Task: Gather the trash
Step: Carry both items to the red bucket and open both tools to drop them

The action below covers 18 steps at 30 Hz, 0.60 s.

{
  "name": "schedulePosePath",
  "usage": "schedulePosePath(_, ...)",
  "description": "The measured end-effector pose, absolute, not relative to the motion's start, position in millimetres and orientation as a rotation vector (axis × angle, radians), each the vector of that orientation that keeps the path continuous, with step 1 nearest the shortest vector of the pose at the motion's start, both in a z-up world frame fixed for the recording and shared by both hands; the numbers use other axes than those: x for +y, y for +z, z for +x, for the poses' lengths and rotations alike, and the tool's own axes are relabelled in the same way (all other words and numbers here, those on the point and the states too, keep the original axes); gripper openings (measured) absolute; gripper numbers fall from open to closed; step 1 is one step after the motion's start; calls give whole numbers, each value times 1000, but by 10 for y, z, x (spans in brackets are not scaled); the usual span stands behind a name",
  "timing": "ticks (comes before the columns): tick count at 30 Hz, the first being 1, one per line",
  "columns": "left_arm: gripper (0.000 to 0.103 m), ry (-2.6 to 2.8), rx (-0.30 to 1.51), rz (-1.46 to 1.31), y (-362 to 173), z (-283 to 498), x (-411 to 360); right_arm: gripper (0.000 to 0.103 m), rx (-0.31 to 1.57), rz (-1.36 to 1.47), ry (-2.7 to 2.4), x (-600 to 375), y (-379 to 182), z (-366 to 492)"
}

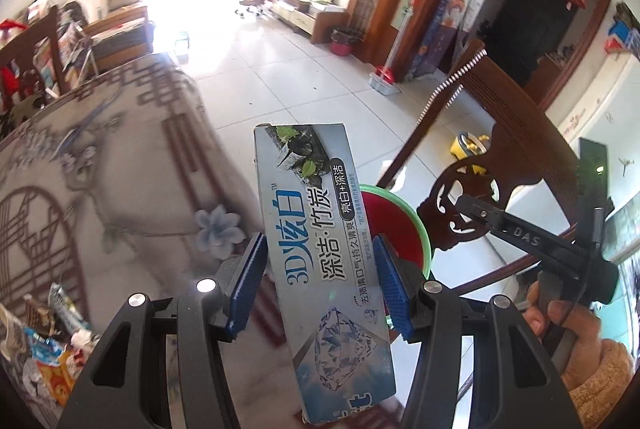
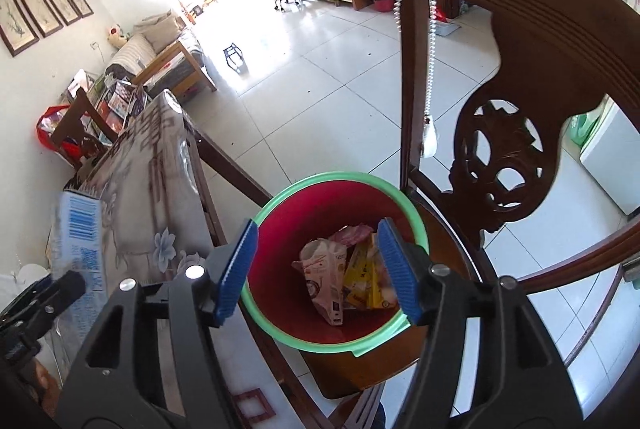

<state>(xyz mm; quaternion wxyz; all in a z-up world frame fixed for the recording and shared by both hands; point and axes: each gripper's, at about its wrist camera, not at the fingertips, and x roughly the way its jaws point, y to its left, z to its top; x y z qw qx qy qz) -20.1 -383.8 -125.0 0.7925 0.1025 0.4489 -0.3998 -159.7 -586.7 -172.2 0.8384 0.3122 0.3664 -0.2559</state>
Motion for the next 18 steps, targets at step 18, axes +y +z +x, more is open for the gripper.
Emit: schedulePosePath(18,83,-983,931,331,-1429,-349,-4759,62,749,655,-650,-5836,-1532,-2152)
